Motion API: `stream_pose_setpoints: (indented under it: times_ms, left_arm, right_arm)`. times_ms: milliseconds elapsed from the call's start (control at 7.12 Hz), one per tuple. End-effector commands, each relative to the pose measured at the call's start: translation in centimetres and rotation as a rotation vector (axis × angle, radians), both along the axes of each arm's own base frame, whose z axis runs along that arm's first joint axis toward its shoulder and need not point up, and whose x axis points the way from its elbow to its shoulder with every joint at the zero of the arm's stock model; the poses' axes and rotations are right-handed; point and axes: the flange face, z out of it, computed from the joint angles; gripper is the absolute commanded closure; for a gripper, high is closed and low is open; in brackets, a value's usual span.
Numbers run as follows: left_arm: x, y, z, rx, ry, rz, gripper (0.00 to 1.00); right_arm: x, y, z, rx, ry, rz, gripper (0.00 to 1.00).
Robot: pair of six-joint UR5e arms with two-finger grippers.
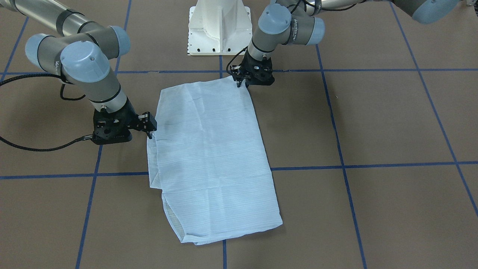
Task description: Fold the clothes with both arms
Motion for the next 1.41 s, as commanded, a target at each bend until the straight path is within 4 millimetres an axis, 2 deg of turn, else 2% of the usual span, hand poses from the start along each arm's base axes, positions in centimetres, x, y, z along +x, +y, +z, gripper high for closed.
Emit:
stream_pose_setpoints:
  times_ms: [0,703,984,1124,1265]
  left_arm:
    - [0.1,0.2,0.2,-0.001,-0.004,0.004,0.61]
    - [0.6,1.2,0.2,-0.002,-0.004,0.020,0.62]
    - [0.5,1.2,0.1,-0.012,-0.003,0.012,1.00]
    - [0.5,1.2,0.1,-0.011,-0.003,0.011,1.00]
    - [-0.1,1.3,-0.2,-0.008,0.006,0.010,1.00]
  right_arm:
    - [-0.2,0.1,0.0,0.000,0.000,-0.003,0.00]
    - [-0.4,0.3,0.0,-0.001,0.000,-0.007,0.00]
    - [-0.6,0.6,0.0,-0.023,-0.005,0.011,0.00]
    - [-0.8,1.7,-0.2,-0.077,-0.020,0.055,0.00]
    - [-0.3,5.2,-0.9,-0.151,-0.058,0.114,0.00]
